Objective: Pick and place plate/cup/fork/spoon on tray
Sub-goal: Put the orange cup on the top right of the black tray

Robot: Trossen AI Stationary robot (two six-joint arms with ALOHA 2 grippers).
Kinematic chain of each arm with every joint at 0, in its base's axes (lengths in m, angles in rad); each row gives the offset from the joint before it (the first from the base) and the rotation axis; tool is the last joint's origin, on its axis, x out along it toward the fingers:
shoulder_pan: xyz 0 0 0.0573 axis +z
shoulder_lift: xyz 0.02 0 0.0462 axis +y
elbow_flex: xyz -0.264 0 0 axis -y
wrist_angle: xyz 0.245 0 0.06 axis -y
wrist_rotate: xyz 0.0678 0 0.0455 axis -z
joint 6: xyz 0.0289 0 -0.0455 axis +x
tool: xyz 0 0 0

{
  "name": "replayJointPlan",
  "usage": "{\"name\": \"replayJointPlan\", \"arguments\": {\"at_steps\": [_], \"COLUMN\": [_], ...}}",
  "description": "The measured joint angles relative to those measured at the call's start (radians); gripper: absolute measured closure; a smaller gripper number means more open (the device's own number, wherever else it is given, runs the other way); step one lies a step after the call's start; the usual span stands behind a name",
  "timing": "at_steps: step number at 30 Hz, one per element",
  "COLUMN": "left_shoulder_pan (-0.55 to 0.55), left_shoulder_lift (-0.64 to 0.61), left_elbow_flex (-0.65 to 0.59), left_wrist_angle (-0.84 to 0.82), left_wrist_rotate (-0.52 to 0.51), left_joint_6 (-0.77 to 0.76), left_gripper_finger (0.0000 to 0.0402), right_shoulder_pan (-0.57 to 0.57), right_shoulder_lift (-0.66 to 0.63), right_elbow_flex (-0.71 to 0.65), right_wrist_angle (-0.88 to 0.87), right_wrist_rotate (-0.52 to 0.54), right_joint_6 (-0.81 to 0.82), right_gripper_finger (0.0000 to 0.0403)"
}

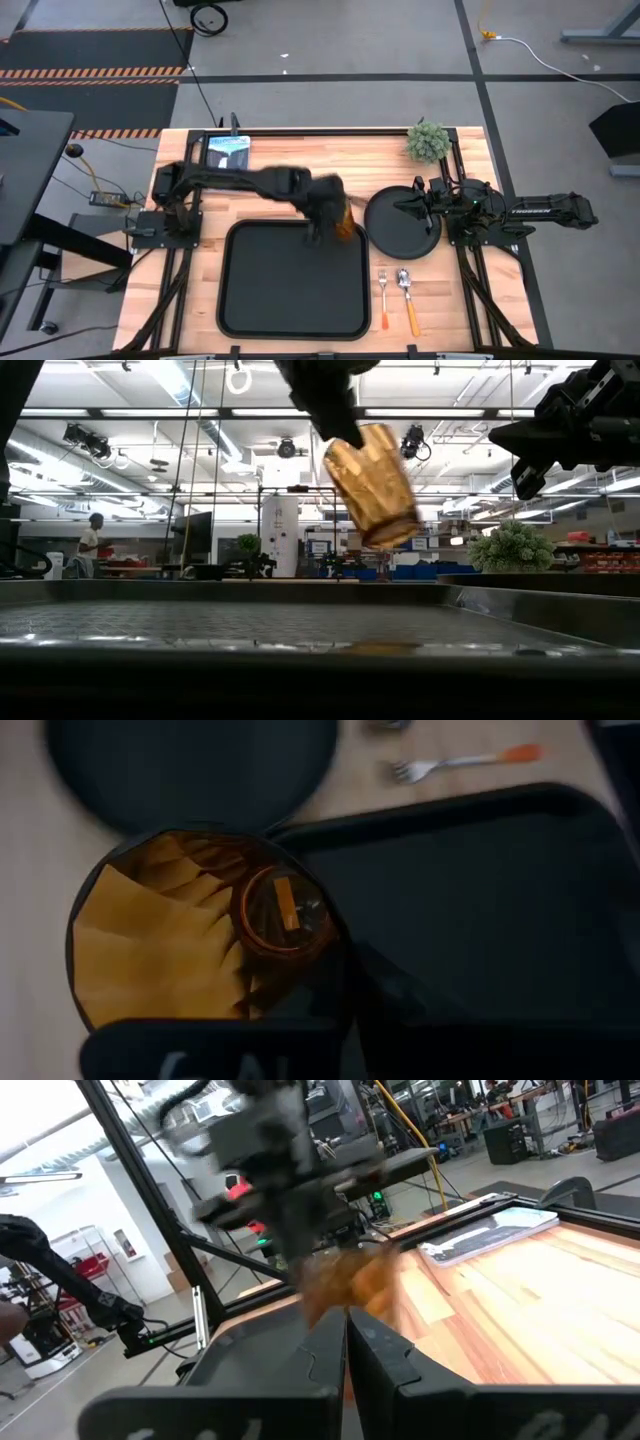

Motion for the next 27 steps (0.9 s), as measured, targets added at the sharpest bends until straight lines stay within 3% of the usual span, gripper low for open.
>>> {"name": "replayJointPlan", "arguments": {"at_steps": [7,19,27], "left_shoulder_pan": [-0.124,-0.153,-0.156], "left_shoulder_lift": [0.101,0.372,0.390], "left_elbow_flex": [0.026,0.451,0.467], "left_wrist_angle": [0.044,-0.311,-0.324], "left_wrist_rotate": [-0.085,-0.236,-0.235], "left_joint_6": [-0.005,0.082,0.110], "left_gripper_finger": [0.0385,0.0385,0.0376], "right_shoulder_pan": [0.000,0.000,0.000], "right_shoulder_lift": [0.000,0.000,0.000], "right_elbow_flex": [0.000,0.000,0.000], "right_wrist_angle": [0.000,0.001,0.001], "right_wrist_rotate": [0.000,0.000,0.000], "right_joint_6": [0.000,0.000,0.000], "right_gripper_finger": [0.0383,0.0383,0.0383]}}
